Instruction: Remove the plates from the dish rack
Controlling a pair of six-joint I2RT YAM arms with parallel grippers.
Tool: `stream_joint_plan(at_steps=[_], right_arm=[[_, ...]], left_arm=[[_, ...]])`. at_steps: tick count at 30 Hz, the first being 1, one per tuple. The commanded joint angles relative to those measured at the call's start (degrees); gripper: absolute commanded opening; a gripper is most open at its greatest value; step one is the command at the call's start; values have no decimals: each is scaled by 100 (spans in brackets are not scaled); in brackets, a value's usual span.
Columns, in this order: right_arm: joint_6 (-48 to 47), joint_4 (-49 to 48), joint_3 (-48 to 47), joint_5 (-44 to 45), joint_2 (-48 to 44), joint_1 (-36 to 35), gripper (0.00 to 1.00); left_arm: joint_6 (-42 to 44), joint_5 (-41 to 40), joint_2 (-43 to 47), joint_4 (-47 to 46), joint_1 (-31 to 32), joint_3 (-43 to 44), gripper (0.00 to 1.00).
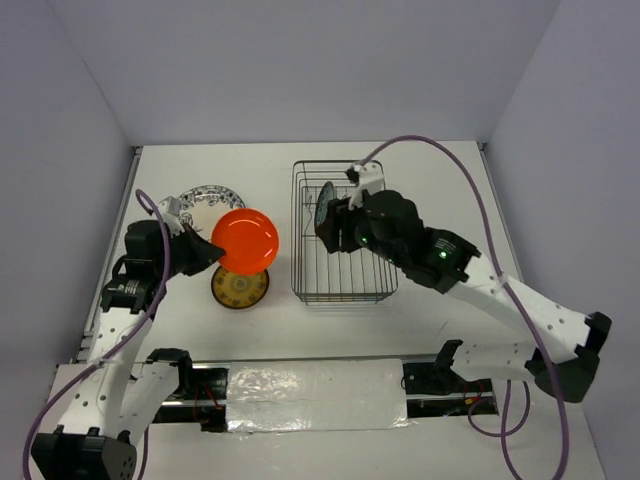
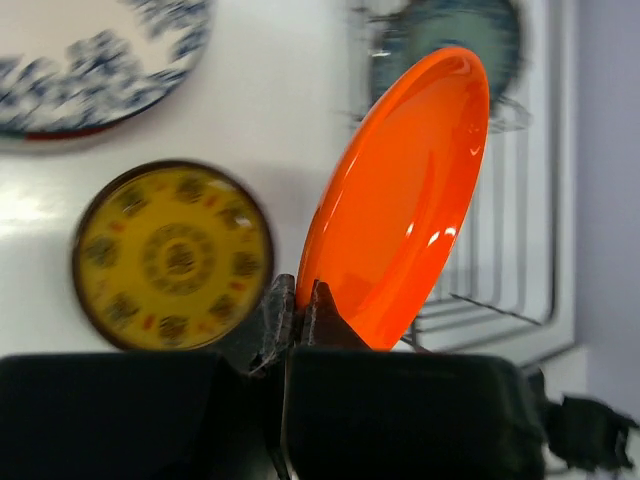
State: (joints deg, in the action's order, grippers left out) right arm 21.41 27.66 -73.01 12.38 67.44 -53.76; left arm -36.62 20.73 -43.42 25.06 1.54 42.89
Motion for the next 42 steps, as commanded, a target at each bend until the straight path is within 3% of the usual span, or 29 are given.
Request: stream_joint_plan(at_steps=[1,7,17,20,21,23,25,26,27,32,36,42], right_arm=[[65,-68,199,669,-818,14,58],[56,248,726,906,-1478,6,58],[39,345,964,968,-1497,14,59],[13,328,964,959,-1462,14,59],[4,328,956,959,-1436,14,59],[-23,310,956,968,-1409,14,59],[-40,293,912,977,-1330,14,59],[-49,301,894,994,-1286,23,59],[-66,354,833,1038,-1155,6,59],[12,705,455,1547,-391,102,65],[30,1056,-298,1705,637,453,65],[13,1785,-1881,2233,2544,1059,65]], left_arm=[[-415,-1299,-210,272,-49,-342,0],[-794,-1774,-343,96,-75,-905,0],[-917,-1669,-527,-370,-110,-1503,14],[-900,-1651,-431,-414,-110,-1609,32],[-908,-1643,-378,-405,-110,-1635,44],[-952,-1564,-256,-405,-110,-1688,56],[-978,-1537,-185,-327,-101,-1653,75],[-996,-1528,-115,-257,-93,-1635,93],[-996,-1502,-88,-221,-84,-1618,100],[-838,-1265,123,130,-57,-1276,100],[-347,-1492,377,788,-49,-329,100],[1119,-2010,299,1247,-49,1034,99]])
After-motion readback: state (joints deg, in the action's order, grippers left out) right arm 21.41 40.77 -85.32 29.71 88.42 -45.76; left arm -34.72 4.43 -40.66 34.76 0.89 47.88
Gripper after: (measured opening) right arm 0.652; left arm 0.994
